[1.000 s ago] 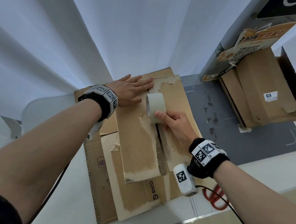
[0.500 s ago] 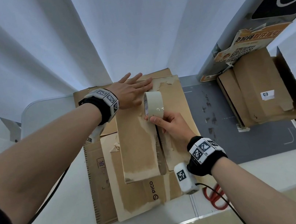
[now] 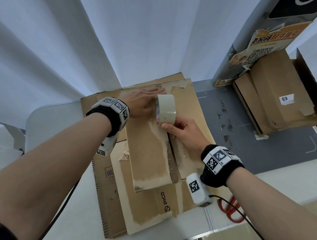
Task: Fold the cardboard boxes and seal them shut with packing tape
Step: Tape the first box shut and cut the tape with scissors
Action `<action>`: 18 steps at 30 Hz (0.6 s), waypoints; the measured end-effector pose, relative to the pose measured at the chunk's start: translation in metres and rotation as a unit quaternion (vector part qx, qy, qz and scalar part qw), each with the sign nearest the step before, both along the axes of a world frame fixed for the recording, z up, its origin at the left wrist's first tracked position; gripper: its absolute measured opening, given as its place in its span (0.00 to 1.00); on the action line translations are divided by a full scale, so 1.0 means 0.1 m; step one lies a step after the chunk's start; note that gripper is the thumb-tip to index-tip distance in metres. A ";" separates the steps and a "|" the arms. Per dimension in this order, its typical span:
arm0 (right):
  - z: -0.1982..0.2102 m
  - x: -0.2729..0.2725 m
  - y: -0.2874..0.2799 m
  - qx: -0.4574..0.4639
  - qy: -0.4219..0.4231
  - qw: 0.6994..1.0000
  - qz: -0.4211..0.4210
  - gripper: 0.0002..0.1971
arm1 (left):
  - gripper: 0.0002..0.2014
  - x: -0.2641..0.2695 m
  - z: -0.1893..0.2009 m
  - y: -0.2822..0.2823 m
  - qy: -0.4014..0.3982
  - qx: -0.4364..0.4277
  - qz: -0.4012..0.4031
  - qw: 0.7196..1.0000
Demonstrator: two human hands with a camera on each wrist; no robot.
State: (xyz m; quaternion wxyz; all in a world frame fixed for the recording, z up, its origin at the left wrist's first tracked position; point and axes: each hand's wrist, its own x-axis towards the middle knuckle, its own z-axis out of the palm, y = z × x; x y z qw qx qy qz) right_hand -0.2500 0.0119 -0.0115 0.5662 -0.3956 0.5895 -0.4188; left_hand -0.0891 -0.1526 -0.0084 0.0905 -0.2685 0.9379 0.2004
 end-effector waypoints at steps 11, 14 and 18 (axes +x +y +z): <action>0.01 0.08 0.10 -0.002 -0.016 0.999 -0.038 0.14 | 0.32 -0.01 -0.06 -0.01 0.004 0.013 0.024 1.000; 0.00 0.05 0.19 0.000 -0.027 0.999 -0.045 0.16 | 0.34 -0.01 -0.07 0.00 -0.004 0.006 0.019 1.000; 0.01 0.01 0.24 -0.001 -0.045 0.998 -0.047 0.19 | 0.33 -0.02 -0.08 0.00 -0.018 0.002 0.010 1.000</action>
